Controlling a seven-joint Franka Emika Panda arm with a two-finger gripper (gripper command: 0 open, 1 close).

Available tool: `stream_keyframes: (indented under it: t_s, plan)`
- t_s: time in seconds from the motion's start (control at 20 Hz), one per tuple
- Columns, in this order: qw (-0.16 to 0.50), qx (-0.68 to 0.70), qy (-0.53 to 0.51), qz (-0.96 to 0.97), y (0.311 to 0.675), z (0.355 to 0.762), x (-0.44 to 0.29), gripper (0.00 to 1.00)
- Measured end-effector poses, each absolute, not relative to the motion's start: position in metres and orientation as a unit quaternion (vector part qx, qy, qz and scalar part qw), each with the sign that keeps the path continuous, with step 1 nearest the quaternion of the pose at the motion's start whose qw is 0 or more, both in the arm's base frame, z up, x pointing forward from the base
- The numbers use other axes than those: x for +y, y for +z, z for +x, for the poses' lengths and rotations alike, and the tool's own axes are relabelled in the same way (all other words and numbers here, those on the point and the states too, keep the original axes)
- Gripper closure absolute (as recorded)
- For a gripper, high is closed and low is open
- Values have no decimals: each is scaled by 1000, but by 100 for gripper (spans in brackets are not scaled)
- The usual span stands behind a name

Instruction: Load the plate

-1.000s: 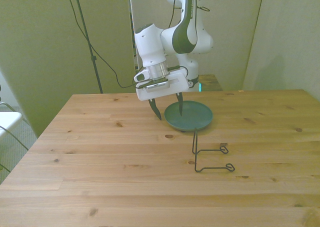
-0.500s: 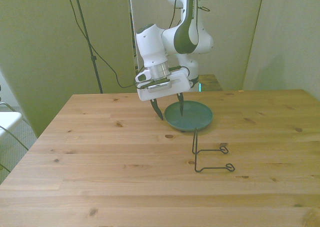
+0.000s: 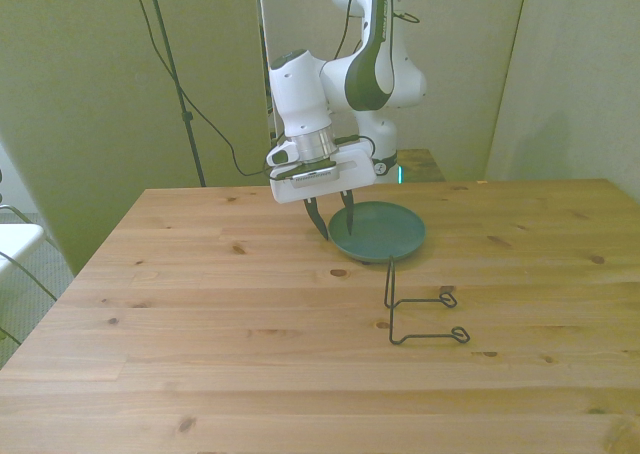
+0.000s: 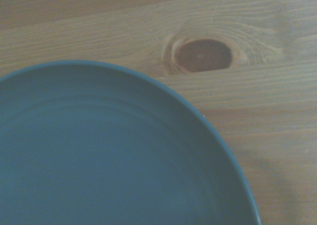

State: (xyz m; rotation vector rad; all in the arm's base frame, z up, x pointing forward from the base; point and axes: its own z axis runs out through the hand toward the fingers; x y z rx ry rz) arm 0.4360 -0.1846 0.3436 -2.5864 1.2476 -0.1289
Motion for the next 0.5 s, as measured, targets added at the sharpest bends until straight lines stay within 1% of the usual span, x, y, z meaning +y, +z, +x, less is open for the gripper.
stream_keyframes:
  t_s: [0.5]
  plan:
    - [135,434,-30,-890,343,435,-186,100]
